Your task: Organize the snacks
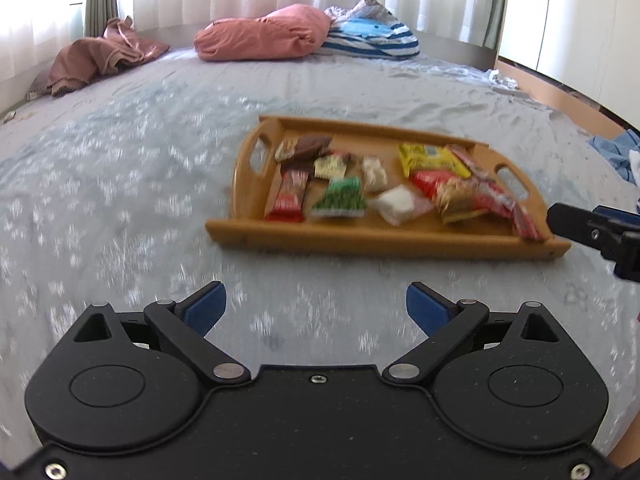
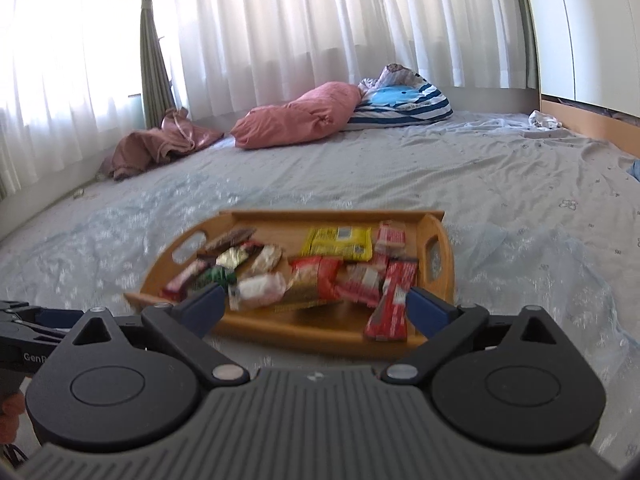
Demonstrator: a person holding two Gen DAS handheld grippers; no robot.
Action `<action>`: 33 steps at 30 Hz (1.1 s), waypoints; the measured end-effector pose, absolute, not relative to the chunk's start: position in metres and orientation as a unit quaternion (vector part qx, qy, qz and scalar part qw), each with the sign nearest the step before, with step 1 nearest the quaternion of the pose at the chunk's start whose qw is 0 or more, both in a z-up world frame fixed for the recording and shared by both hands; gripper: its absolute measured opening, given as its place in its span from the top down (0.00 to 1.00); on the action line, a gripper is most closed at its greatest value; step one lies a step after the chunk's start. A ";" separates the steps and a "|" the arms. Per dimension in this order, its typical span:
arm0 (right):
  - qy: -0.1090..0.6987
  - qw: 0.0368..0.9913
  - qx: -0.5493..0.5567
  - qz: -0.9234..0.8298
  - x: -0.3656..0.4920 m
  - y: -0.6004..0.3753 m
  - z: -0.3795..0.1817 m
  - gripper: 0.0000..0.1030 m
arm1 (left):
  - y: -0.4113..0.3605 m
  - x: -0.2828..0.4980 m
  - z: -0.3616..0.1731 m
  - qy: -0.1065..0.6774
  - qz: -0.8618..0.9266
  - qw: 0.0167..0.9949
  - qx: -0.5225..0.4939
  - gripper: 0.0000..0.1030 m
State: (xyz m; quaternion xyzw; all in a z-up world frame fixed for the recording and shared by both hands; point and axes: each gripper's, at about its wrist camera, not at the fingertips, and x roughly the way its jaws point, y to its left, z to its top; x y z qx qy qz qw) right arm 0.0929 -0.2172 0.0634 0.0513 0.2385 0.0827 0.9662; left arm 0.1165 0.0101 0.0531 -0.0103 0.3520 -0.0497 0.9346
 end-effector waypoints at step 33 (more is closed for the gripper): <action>0.302 0.952 -0.005 0.055 0.096 -0.195 -0.022 0.00 | 0.000 0.125 -0.004 0.349 -0.022 0.937 -0.001 0.00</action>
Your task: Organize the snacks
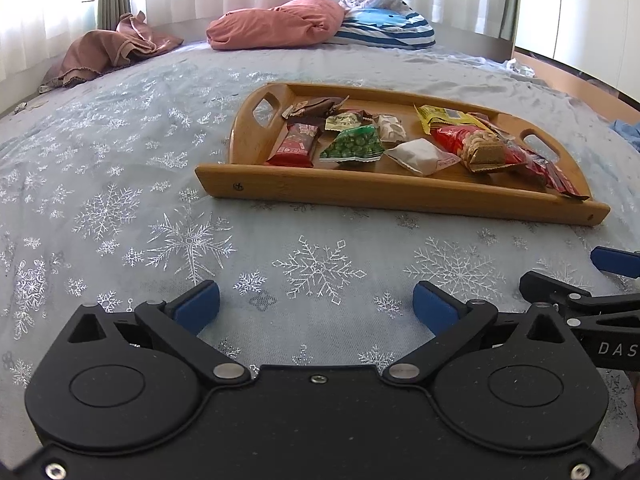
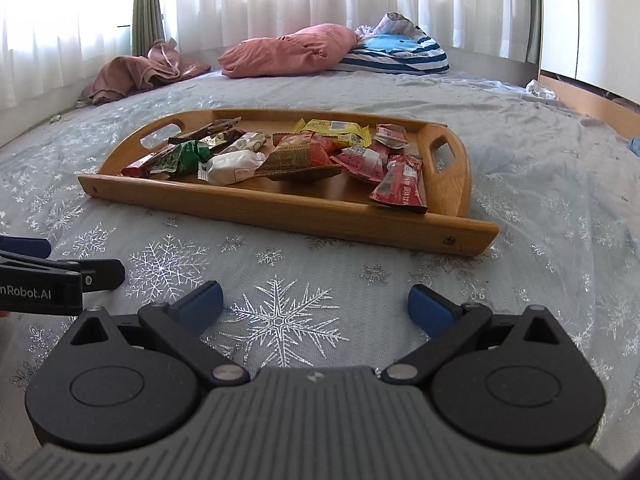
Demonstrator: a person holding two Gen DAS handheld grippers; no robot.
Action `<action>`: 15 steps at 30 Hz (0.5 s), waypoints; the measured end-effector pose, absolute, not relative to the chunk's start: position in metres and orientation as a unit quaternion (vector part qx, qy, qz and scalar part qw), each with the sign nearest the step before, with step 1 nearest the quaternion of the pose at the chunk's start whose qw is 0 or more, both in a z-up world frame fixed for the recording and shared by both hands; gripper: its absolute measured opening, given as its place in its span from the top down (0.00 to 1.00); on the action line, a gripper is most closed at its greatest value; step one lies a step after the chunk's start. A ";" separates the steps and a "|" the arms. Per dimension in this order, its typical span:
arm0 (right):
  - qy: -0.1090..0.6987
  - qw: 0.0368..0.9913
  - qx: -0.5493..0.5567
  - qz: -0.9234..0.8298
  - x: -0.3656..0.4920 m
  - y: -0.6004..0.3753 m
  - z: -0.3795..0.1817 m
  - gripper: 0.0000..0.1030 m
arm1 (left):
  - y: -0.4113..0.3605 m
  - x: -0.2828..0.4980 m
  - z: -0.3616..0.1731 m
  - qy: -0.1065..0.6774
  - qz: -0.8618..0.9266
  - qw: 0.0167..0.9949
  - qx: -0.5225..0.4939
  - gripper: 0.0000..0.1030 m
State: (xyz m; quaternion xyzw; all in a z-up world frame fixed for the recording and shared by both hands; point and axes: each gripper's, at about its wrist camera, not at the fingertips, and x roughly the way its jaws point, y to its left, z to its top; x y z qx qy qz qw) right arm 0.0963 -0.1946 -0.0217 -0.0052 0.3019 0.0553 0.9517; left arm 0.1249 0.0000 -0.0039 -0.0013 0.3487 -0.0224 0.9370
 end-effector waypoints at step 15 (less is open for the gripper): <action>0.299 0.953 -0.008 0.054 0.096 -0.193 -0.022 0.00 | 0.001 0.125 -0.004 0.346 -0.024 0.938 -0.004 0.00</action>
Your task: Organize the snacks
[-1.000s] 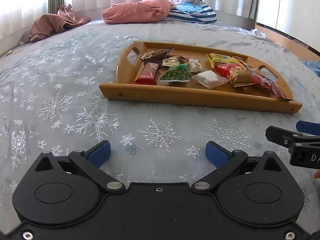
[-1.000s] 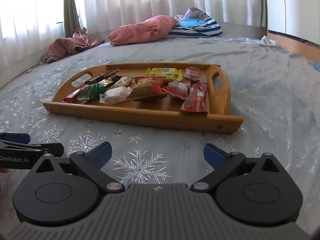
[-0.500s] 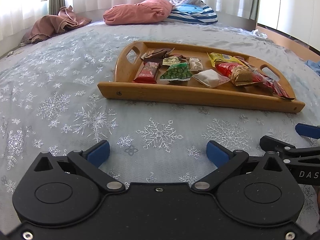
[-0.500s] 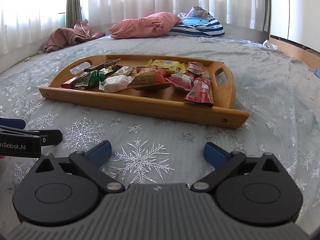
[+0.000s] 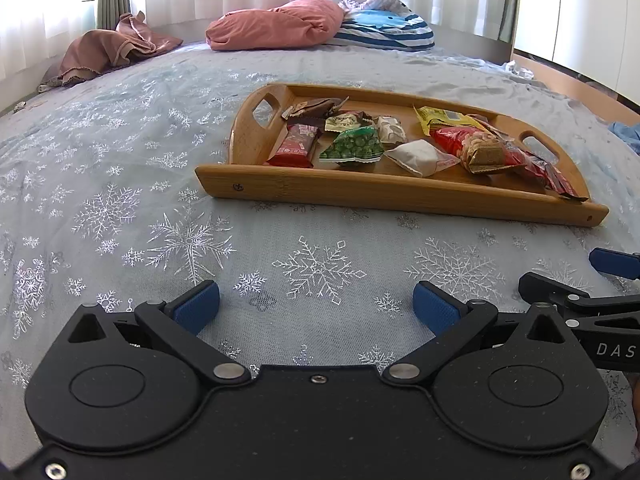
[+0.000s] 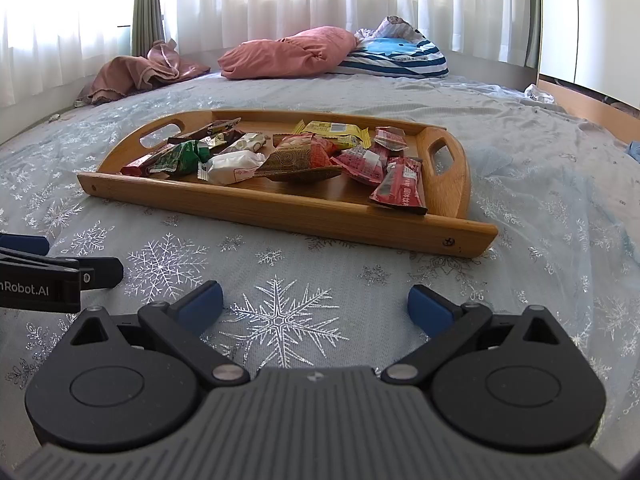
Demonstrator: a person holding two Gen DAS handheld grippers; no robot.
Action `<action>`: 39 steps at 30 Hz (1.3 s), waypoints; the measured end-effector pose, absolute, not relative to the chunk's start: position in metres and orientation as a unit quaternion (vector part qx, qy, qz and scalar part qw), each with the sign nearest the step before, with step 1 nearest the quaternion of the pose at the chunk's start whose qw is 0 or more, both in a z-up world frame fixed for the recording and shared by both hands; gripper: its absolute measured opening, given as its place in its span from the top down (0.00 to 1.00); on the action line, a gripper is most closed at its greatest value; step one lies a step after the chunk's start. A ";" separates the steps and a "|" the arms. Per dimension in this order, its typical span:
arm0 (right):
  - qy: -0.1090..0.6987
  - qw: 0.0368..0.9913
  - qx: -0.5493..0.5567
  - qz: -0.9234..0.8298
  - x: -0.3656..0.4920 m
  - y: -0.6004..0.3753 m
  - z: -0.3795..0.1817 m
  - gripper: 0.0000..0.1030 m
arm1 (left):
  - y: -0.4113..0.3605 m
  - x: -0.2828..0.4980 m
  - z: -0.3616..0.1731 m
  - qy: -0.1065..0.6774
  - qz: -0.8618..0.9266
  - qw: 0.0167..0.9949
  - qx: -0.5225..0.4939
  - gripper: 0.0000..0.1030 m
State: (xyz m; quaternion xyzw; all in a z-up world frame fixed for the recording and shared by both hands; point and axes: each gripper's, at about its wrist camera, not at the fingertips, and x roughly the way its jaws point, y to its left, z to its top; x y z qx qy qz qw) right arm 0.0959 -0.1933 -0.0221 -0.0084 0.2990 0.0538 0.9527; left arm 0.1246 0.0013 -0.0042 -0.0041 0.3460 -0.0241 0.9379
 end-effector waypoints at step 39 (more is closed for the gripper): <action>0.299 0.953 -0.006 0.054 0.096 -0.194 -0.022 0.00 | 0.003 0.123 -0.006 0.342 -0.026 0.939 -0.004 0.00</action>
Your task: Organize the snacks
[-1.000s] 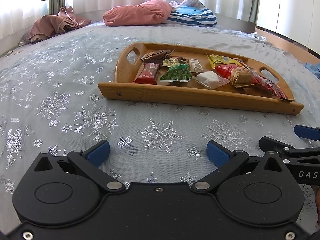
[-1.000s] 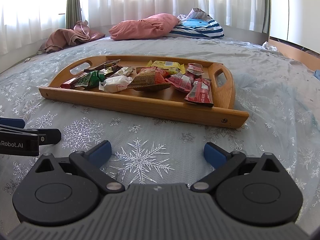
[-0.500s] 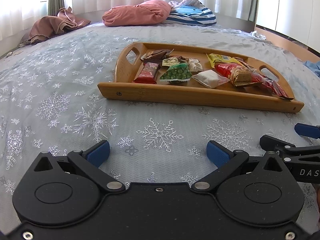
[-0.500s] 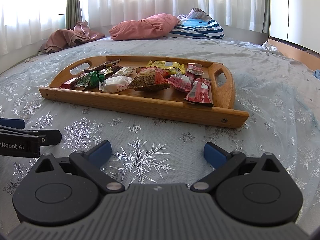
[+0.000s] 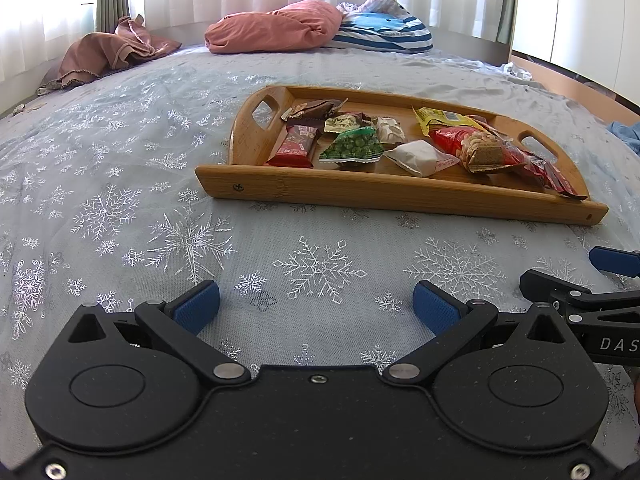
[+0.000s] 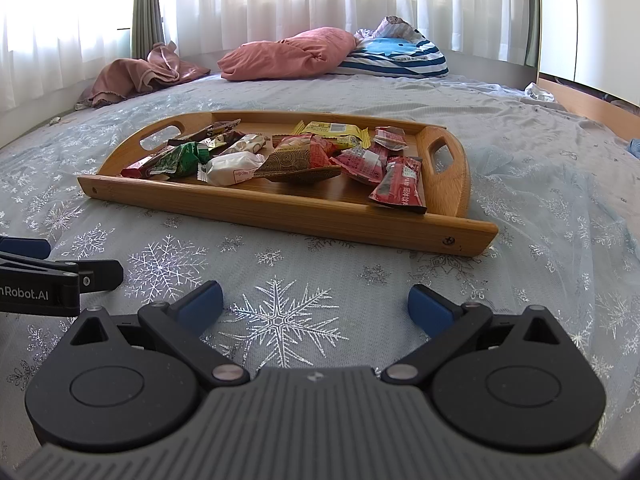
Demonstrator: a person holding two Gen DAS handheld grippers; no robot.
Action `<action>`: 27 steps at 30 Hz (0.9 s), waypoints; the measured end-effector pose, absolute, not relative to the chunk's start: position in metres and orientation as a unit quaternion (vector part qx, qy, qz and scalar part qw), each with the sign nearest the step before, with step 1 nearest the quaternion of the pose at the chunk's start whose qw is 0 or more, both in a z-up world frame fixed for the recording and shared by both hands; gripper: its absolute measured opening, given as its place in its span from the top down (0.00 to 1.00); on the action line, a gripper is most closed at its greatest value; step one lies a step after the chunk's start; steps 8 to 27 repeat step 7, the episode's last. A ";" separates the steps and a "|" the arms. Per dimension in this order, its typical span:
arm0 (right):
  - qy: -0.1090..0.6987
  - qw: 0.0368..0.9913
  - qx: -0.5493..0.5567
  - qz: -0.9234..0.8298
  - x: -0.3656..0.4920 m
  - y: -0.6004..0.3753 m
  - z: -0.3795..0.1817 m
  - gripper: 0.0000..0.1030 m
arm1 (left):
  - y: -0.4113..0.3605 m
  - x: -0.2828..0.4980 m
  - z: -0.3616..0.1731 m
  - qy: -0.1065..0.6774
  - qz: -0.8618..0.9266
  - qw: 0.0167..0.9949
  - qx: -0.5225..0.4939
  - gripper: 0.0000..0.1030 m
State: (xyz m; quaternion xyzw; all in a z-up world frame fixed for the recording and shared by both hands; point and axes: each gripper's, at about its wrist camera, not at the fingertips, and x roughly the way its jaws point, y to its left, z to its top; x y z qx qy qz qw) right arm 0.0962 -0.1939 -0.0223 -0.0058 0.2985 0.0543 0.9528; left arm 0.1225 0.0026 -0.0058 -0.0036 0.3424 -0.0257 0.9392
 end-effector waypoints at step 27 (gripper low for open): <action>0.299 0.953 -0.006 0.054 0.096 -0.194 -0.022 0.00 | 0.003 0.123 -0.006 0.341 -0.025 0.940 -0.003 0.00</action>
